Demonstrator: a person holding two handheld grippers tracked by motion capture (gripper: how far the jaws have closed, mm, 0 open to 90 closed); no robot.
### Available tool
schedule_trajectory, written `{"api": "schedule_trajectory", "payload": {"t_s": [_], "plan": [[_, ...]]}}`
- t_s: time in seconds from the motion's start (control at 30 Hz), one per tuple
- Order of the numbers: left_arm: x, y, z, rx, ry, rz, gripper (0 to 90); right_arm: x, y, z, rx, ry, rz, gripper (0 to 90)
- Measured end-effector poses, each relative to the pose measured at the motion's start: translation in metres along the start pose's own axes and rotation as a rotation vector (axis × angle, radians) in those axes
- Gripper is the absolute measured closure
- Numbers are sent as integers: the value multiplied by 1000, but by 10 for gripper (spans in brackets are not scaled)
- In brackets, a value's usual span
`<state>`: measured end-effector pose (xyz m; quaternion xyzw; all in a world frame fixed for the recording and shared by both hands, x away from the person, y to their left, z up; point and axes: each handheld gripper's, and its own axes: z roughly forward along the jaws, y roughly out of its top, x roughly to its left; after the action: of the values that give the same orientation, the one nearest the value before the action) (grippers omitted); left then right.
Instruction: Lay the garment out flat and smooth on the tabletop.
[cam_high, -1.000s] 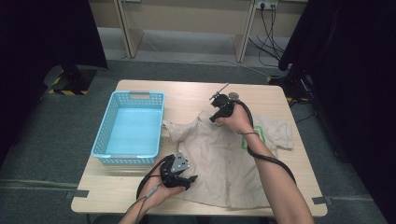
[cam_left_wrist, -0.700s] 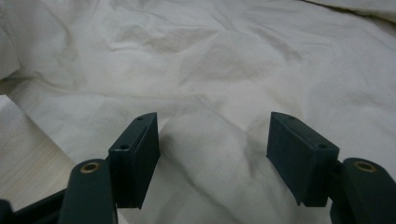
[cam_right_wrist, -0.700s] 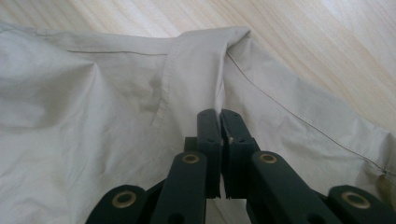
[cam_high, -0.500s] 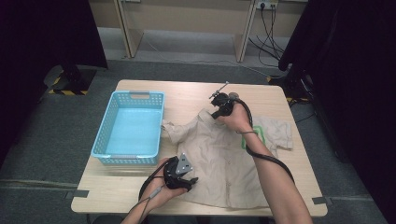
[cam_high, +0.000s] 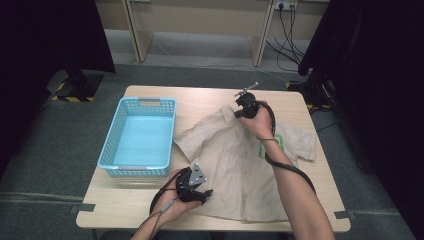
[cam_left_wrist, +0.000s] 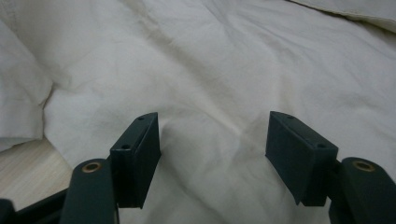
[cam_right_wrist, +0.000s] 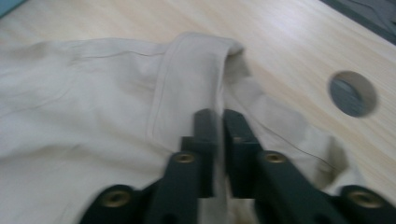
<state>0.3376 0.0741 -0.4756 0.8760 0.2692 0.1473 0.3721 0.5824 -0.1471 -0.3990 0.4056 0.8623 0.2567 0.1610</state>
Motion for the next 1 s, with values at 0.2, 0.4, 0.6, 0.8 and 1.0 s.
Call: {"api": "schedule_trajectory", "payload": {"t_s": [0.2,0.4,0.6,0.8,1.0], "plan": [[-1,-1,-1,3,-6,-13,343,-13,-6,-20,-49,24,50,555],[-3,-1,0,0,-38,-31,343,-40,-37,-46,29,-54,89,509],[-5,0,1,1,-31,-30,343,-22,-58,-45,7,62,70,481],[-5,-1,1,2,-45,-37,343,20,-69,-29,92,81,33,472],[-10,-1,2,-13,-72,-31,343,25,-77,-4,121,8,117,482]]}}
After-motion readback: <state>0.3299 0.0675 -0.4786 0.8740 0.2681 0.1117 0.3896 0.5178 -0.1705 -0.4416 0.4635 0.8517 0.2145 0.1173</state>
